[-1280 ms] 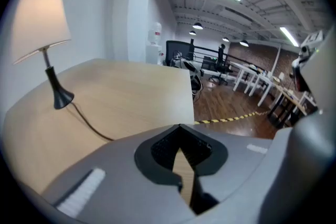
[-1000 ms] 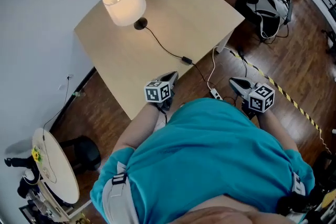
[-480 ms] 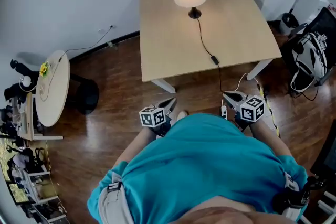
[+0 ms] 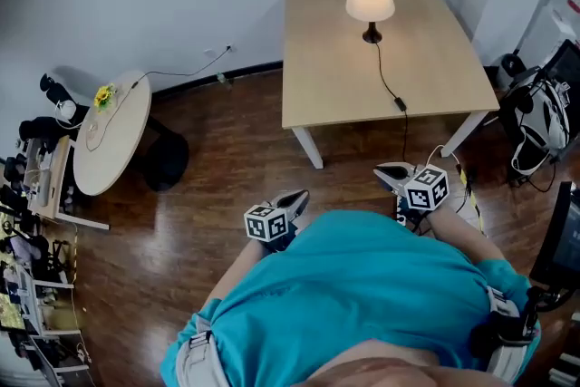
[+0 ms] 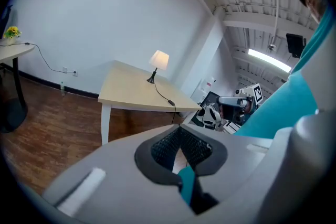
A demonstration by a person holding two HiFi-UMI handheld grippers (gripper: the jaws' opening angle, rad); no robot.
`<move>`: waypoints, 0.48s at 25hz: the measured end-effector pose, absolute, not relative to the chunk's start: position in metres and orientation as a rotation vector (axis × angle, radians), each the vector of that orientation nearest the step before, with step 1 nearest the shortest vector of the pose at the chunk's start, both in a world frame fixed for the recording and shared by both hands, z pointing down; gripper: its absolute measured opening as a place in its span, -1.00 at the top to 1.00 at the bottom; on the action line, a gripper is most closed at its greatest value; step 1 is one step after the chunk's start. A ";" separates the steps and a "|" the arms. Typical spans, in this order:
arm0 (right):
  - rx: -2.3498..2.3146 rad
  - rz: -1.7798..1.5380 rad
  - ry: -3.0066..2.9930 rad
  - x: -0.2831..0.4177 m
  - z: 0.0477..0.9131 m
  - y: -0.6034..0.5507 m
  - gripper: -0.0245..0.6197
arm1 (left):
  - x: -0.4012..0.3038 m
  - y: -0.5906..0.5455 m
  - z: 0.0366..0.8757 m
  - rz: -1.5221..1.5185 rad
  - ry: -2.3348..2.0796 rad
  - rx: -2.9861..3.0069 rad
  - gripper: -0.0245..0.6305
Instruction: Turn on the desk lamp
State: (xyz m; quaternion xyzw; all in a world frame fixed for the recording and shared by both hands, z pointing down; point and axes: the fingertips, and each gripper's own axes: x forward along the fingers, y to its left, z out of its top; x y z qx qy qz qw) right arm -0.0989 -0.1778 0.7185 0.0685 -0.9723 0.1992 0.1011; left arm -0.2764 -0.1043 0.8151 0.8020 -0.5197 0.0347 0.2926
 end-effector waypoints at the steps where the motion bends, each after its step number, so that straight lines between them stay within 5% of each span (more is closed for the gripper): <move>1: 0.207 0.577 -2.867 -0.109 0.720 -0.152 0.92 | -0.286 -0.078 0.817 0.079 -1.381 2.147 0.92; 12: 0.349 0.601 -2.808 -0.161 0.699 0.061 0.92 | -0.342 0.122 0.824 -0.008 -1.211 2.149 0.92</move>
